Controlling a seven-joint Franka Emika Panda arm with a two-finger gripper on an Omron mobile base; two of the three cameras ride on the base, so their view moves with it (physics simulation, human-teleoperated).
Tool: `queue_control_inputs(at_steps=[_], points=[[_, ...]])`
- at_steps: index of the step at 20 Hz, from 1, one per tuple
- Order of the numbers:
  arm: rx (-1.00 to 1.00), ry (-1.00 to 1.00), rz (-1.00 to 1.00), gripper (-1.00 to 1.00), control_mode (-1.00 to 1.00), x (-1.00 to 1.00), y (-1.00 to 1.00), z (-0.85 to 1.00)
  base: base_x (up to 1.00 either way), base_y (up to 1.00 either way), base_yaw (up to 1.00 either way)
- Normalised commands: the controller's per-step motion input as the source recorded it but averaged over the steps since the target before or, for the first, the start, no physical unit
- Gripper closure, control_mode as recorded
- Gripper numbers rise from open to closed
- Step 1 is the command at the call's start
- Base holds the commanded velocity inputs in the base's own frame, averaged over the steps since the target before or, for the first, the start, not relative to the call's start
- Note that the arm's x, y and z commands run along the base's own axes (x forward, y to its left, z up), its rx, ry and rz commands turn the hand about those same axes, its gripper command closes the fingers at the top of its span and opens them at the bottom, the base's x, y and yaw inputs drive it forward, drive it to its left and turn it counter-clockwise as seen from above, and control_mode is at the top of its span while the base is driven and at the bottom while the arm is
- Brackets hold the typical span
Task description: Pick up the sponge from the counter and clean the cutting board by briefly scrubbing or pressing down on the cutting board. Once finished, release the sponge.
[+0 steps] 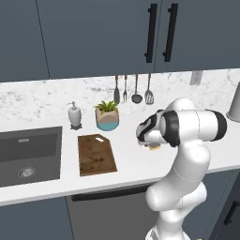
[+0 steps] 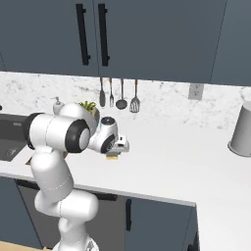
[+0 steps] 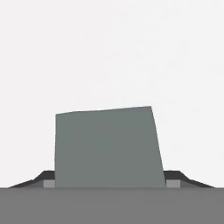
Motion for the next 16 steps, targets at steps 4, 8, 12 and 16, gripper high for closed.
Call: queue_control_inputs(at_steps=[4,8,12,16], points=[[0.00,-0.02,0.00,1.00,-1.00,-0.18,0.24,-0.04,0.00,0.00,0.00],[0.14,0.00,0.00,1.00,-1.00,-0.15,0.38,0.62,0.00,0.00,0.00],[0.33,0.09,0.00,1.00,-1.00,-0.06,0.26,0.81,0.00,0.00,0.00],[0.16,0.29,0.00,1.00,-1.00,0.00,0.97,0.39,0.00,0.00,0.00]])
